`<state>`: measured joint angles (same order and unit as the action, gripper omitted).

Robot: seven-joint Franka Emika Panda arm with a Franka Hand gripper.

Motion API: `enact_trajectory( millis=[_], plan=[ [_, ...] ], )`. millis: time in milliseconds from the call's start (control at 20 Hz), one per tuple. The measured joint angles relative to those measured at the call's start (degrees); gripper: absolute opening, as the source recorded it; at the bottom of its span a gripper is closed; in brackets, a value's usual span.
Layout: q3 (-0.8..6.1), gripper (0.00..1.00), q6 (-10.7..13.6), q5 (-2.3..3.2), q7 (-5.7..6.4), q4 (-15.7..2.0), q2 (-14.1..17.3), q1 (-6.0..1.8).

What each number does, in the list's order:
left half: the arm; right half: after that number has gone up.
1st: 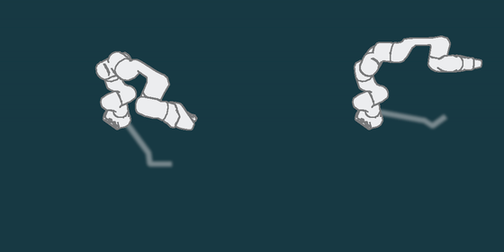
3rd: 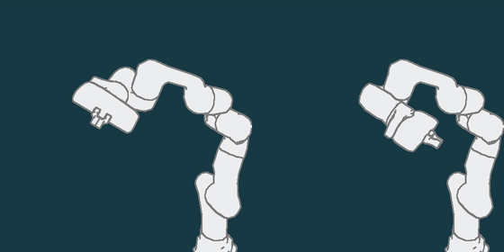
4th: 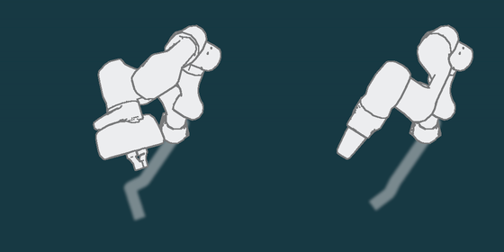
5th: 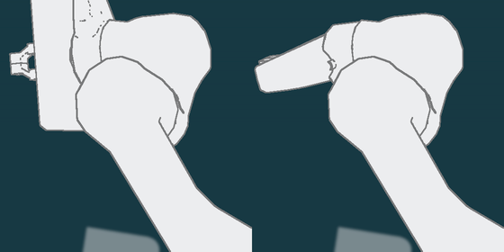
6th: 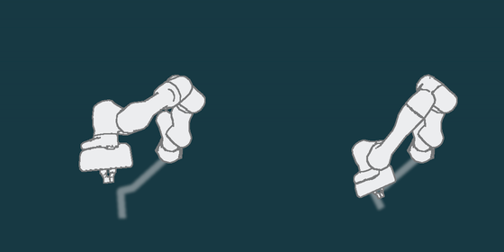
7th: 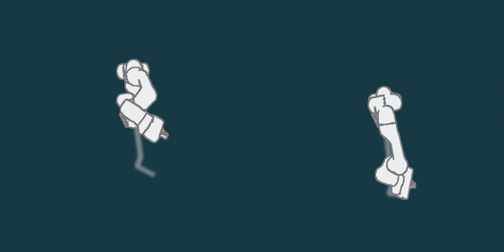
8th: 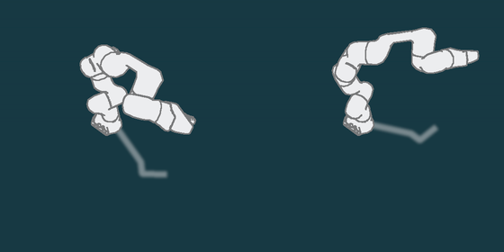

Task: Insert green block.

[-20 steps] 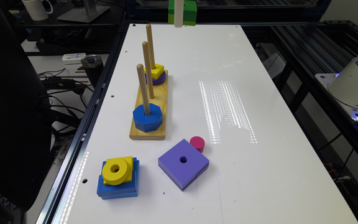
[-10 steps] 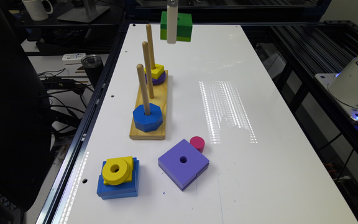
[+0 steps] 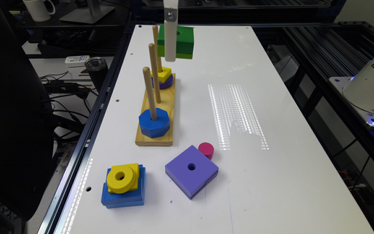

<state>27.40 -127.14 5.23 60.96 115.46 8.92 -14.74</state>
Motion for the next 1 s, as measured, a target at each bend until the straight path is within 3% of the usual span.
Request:
enact_trajectory(
  millis=[400, 1000],
  plan=[
    [1.32, 0.00, 0.04, 0.73, 1.59, -1.06, 1.08, 0.04],
    [1.54, 0.00, 0.04, 0.78, 1.80, -1.19, 1.24, 0.04]
  ],
)
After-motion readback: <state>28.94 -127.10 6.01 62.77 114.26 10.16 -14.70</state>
